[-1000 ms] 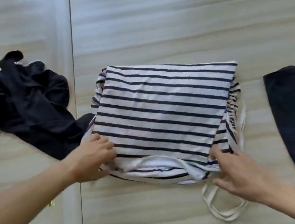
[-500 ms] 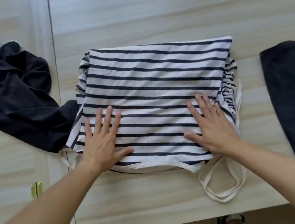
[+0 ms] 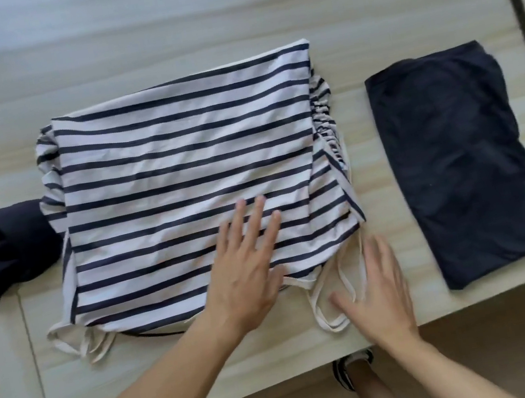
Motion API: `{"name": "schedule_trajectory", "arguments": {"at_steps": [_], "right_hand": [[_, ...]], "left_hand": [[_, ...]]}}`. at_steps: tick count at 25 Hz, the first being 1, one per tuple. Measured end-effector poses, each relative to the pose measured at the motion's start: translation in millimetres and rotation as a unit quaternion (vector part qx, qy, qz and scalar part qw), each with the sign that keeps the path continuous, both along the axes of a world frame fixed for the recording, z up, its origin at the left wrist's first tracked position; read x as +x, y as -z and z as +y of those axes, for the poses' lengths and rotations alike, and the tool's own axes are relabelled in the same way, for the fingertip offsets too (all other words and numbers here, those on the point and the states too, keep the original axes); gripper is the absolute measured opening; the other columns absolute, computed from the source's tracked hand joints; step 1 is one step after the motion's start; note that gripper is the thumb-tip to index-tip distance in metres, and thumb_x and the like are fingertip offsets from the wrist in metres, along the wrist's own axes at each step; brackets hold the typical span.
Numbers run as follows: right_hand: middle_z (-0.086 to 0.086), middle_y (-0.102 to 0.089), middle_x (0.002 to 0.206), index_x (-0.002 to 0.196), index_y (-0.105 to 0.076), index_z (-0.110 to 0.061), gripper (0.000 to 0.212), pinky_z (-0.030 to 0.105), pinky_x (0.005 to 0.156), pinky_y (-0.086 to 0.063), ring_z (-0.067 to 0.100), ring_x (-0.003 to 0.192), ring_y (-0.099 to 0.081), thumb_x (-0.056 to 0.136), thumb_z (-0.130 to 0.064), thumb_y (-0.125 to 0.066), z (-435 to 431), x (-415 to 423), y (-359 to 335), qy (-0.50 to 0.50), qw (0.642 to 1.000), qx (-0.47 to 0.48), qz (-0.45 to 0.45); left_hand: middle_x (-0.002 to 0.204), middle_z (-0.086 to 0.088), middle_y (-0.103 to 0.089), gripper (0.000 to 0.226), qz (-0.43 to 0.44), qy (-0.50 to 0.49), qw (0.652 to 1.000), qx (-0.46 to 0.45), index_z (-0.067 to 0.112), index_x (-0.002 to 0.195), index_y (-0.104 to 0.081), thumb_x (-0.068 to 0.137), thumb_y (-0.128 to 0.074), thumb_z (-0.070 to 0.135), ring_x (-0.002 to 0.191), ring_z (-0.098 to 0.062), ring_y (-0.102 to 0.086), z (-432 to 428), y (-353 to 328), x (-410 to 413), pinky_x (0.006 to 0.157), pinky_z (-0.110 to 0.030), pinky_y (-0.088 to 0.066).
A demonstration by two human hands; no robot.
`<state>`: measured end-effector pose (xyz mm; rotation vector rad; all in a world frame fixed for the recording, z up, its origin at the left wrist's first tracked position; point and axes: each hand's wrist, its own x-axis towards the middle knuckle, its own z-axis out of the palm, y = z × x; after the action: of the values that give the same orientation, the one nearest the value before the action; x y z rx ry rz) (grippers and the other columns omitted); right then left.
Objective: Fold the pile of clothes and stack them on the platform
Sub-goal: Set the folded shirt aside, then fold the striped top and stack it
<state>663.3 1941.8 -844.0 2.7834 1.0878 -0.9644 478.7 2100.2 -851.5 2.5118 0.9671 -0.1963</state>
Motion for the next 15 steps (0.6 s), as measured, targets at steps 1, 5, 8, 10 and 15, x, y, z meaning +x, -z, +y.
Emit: {"name": "schedule_trajectory", "arguments": {"at_steps": [1, 5, 8, 10, 15], "right_hand": [[0.005, -0.026, 0.159, 0.153, -0.029, -0.019, 0.094, 0.041, 0.112, -0.034, 0.025, 0.144, -0.028, 0.078, -0.049, -0.077, -7, -4, 4, -0.006, 0.999, 0.009, -0.036], [-0.001, -0.051, 0.101, 0.097, -0.059, -0.021, 0.019, 0.037, 0.077, -0.043, 0.02, 0.092, -0.05, 0.085, -0.024, -0.074, -8, 0, 12, -0.023, 0.986, 0.088, -0.14], [-0.001, -0.051, 0.088, 0.087, -0.054, -0.017, 0.01, 0.037, 0.069, -0.044, 0.022, 0.081, -0.052, 0.096, -0.017, -0.057, -4, 20, 7, 0.035, 0.987, 0.111, -0.109], [0.0, -0.061, 0.082, 0.087, -0.05, -0.015, 0.017, 0.039, 0.069, -0.049, 0.021, 0.077, -0.061, 0.103, -0.018, -0.046, 8, 36, -14, 0.201, 0.963, 0.177, -0.004], [0.0, -0.06, 0.065, 0.104, -0.055, -0.007, 0.005, 0.027, 0.067, -0.053, 0.011, 0.062, -0.059, 0.102, -0.011, -0.053, 72, 66, -118, 0.29, 0.854, 0.35, 0.254]], "left_hand": [[0.171, -0.008, 0.008, 0.077, 0.0, 0.019, 1.0, -0.004, 0.023, 0.162, -0.009, 0.1, -0.046, 0.048, 0.156, -0.032, 0.014, -2, 1, 17, 0.126, -0.056, -0.011], [0.169, -0.004, 0.017, 0.073, 0.045, 0.062, 0.996, -0.035, 0.027, 0.162, 0.001, 0.103, -0.035, 0.048, 0.154, -0.033, 0.021, 3, 8, 52, 0.126, -0.056, -0.007], [0.169, -0.004, 0.016, 0.068, 0.084, 0.083, 0.992, -0.044, 0.027, 0.162, 0.003, 0.104, -0.028, 0.048, 0.154, -0.033, 0.02, 7, 11, 56, 0.125, -0.056, -0.008], [0.17, -0.005, 0.015, 0.068, 0.093, 0.087, 0.991, -0.04, 0.027, 0.162, 0.002, 0.105, -0.028, 0.048, 0.154, -0.034, 0.02, 7, 11, 56, 0.125, -0.056, -0.008], [0.168, -0.008, 0.021, 0.081, 0.119, 0.075, 0.989, -0.036, 0.026, 0.161, 0.007, 0.101, -0.039, 0.054, 0.151, -0.036, 0.027, -2, 10, 63, 0.124, -0.059, -0.003]]}}
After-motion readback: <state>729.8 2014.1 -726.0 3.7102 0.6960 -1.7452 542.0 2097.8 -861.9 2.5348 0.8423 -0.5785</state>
